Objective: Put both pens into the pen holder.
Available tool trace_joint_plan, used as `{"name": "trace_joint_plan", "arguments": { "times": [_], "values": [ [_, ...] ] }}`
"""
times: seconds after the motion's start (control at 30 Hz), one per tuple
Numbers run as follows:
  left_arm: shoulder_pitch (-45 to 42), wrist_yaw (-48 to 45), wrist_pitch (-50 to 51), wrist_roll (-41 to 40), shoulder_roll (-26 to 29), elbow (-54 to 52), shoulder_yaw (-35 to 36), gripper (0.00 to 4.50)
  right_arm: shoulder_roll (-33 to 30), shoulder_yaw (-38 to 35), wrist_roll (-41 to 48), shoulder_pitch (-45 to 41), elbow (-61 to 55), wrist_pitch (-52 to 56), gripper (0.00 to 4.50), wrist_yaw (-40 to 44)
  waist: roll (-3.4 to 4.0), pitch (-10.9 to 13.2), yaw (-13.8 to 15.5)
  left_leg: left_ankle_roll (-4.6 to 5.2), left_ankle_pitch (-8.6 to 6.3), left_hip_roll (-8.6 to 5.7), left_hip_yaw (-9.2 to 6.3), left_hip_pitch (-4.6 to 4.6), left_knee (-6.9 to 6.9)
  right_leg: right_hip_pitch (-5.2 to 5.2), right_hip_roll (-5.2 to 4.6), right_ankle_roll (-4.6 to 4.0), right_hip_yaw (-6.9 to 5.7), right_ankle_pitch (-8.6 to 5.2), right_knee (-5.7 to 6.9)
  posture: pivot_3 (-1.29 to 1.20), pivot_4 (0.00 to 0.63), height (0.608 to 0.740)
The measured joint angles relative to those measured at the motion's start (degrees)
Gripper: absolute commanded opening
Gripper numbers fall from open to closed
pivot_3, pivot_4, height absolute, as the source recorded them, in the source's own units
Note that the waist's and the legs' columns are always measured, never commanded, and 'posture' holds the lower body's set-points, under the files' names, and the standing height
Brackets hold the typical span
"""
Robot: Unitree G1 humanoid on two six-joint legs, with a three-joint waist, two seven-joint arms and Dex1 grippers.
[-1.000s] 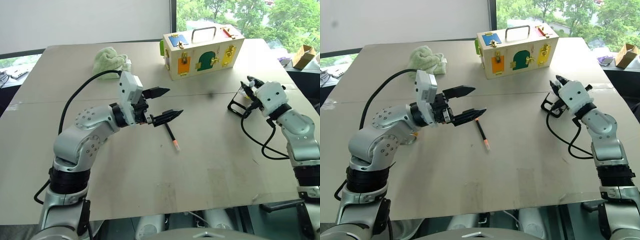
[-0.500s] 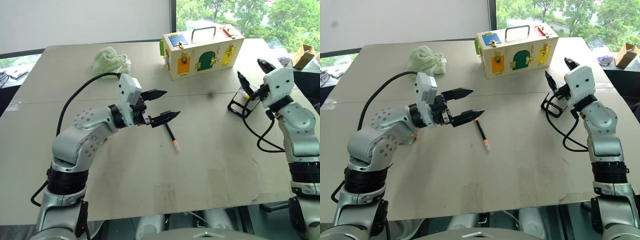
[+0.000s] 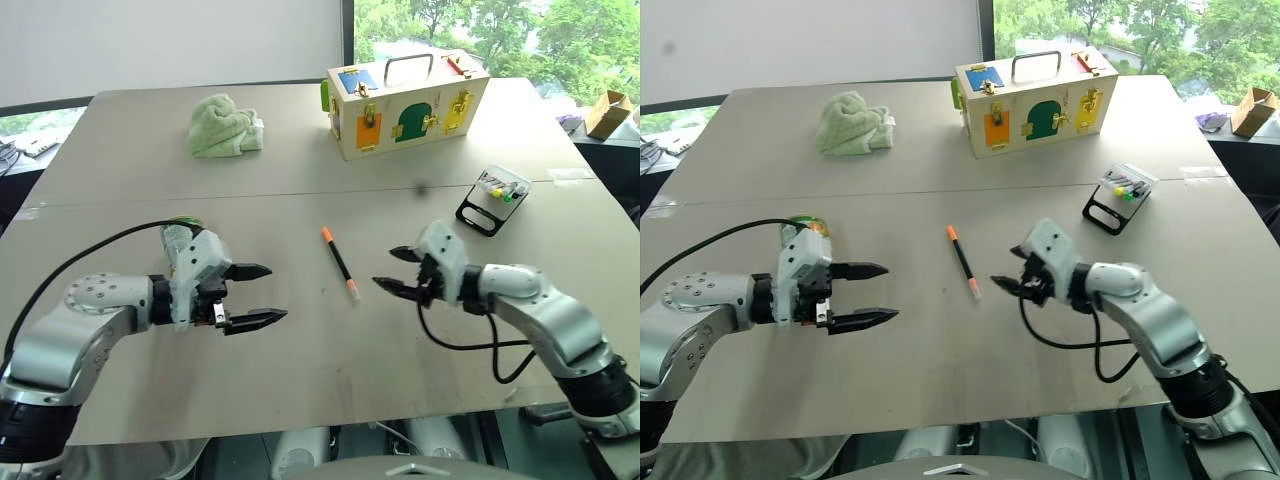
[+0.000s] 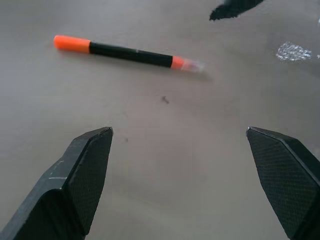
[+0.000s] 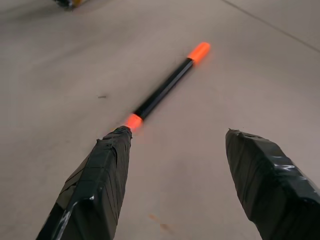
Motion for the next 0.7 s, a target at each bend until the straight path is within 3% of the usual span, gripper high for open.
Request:
{"name": "trace_joint_plan", "arguments": {
  "times": [0.2, 0.3, 0.33, 0.37, 0.5, 0.7],
  "values": [
    [2.4, 7.6, 5.1, -2.5, -7.6, -6.1, -1.4, 4.5, 2.6, 0.2, -1.8, -1.8, 2.8, -0.2, 3.21, -0.4, -0.04, 0.0, 0.1, 0.11, -0.06, -0.06, 0.0, -0.09, 0.04, 0.0, -0.05, 0.03, 0.0, 0.01, -0.06, 0.0, 0.15, 0.74],
    [0.2, 17.3, 9.4, -2.4, -16.1, -8.6, -3.9, 4.5, 2.3, -0.4, -1.5, -1.5, 2.6, -0.2, 3.21, 0.4, -0.07, 0.0, 0.2, 0.1, -0.06, -0.05, -0.01, -0.07, 0.02, 0.02, -0.01, 0.03, -0.01, 0.01, -0.05, 0.0, 0.15, 0.74],
    [-3.0, 26.1, 11.4, -0.8, -23.7, -8.6, -5.3, 4.5, 1.4, -1.7, -1.3, -0.4, 2.5, -0.3, 3.21, 0.9, -0.02, -0.1, 0.6, 0.11, -0.06, -0.08, -0.02, -0.05, 0.05, 0.06, -0.05, 0.04, -0.01, 0.01, -0.01, 0.0, 0.15, 0.74],
    [-4.4, 30.5, 12.5, 0.3, -27.5, -8.4, -6.5, 4.5, 1.2, -2.2, -1.2, -0.1, 2.4, -0.4, 3.21, 0.9, -0.15, 0.0, 1.0, 0.12, -0.07, -0.08, -0.03, -0.07, 0.13, 0.07, -0.01, 0.07, -0.03, 0.03, 0.05, 0.0, 0.15, 0.74],
    [-10.5, 44.0, 16.6, 3.2, -38.0, -6.2, -8.9, 4.5, 0.2, -6.8, 0.6, 1.1, 1.0, 0.7, 3.21, 0.8, -0.27, -0.1, 1.0, 0.12, -0.06, -0.08, -0.04, -0.06, 0.2, 0.07, 0.02, 0.14, 0.0, 0.08, 0.15, 0.0, 0.15, 0.74],
    [-15.9, 54.0, 23.7, 10.7, -41.4, -4.0, -16.9, 4.5, -6.9, -19.6, 8.1, 4.9, -5.5, 5.4, 3.21, 3.0, -0.26, -0.1, 1.0, 0.11, -0.06, -0.09, -0.03, -0.06, 0.17, 0.08, 0.04, 0.14, 0.06, 0.08, 0.05, 0.0, 0.15, 0.74]
  ]
}}
